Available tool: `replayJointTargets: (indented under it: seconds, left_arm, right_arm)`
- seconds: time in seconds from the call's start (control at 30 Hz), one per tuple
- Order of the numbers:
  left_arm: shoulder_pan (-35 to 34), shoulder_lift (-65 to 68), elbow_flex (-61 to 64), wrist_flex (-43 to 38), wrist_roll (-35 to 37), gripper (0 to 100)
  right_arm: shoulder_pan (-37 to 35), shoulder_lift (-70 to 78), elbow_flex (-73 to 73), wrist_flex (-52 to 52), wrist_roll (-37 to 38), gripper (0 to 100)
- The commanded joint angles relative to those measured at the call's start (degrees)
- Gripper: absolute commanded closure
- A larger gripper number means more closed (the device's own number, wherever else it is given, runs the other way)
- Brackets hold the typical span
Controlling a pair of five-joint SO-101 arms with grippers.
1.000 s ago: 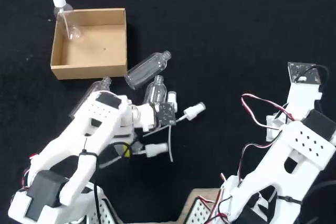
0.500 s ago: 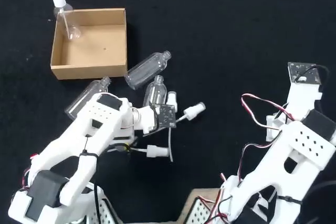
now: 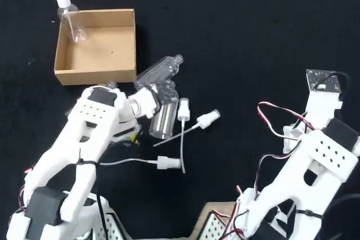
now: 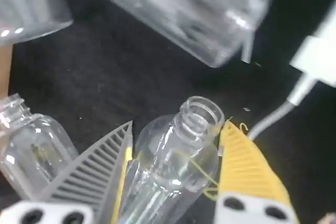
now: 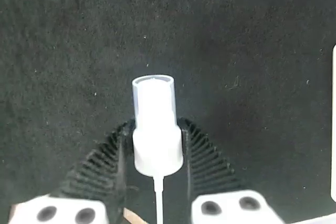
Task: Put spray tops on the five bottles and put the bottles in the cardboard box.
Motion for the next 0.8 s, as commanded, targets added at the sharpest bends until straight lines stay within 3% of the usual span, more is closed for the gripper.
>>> replayJointTargets:
  seconds: [0.0,0.27,0.57,0.77]
  left_arm:
    - [-1.1,0.3,3.3,-7.9,4.7,67]
    - [-2.2,0.3,3.7,-9.6,4.0,68]
    - [-5.6,0.6,-3.5,3.4,-7.8,68]
    - [-4.4,1.0,1.0,-1.5,-12.1,68]
  right_arm:
    - [0.9,-1.6,-0.3,-1.2,0.5,95.7]
    - [1.3,-1.6,-0.3,-1.2,0.5,95.7]
    - [1.0,-1.6,-0.3,-1.2,0.5,95.9]
    - [1.3,-1.6,-0.3,-1.2,0.5,95.9]
